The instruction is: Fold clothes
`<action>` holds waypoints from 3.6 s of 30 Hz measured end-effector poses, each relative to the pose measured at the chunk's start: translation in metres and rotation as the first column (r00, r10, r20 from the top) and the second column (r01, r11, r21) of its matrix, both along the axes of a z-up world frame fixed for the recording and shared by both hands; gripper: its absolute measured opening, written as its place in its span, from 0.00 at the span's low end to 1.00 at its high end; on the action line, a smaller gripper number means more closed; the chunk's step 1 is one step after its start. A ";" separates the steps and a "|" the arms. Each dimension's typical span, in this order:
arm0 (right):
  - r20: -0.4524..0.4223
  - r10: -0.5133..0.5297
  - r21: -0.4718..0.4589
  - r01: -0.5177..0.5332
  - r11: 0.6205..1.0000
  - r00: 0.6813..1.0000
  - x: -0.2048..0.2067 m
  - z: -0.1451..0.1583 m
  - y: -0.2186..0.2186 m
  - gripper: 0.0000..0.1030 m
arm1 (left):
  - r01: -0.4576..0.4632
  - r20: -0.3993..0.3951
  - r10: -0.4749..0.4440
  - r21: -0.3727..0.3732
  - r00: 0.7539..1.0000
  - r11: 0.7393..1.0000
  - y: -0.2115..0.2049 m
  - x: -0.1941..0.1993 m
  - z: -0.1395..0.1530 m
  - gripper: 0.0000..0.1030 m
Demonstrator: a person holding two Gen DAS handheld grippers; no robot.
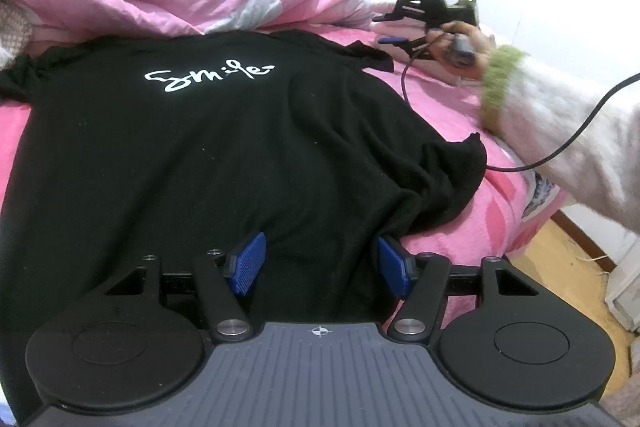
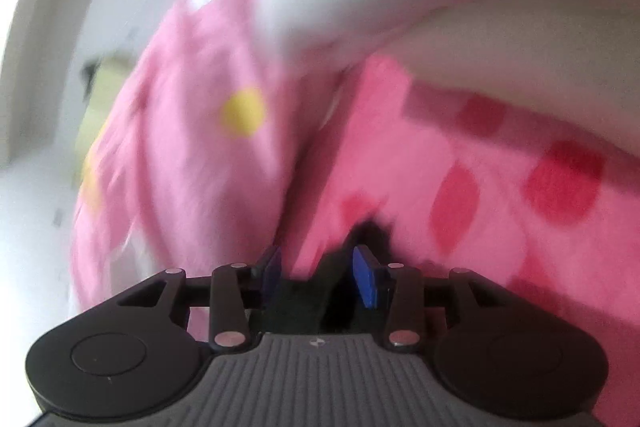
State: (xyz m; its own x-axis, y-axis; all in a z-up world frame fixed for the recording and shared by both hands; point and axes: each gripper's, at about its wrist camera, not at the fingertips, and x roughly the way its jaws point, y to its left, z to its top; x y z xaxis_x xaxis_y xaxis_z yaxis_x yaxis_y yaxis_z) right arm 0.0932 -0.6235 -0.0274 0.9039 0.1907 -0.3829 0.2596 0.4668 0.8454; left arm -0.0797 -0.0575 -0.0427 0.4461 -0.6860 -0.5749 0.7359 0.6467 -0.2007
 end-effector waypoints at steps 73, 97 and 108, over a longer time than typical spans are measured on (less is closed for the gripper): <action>0.106 0.234 -0.159 -0.216 0.963 0.966 -0.248 0.007 0.186 0.00 | 0.306 0.318 -0.317 0.086 0.894 0.948 -0.116 -0.017 0.022 0.60; 0.126 0.179 0.287 -0.209 0.935 0.976 -0.272 -0.060 0.161 0.47 | 0.070 -0.123 -0.115 -0.320 0.986 0.945 -0.050 0.035 0.032 0.05; 0.039 0.249 0.468 -0.238 0.851 0.968 -0.218 -0.070 0.168 0.48 | 0.131 -0.089 -0.177 -0.375 0.980 0.918 -0.042 0.019 0.031 0.05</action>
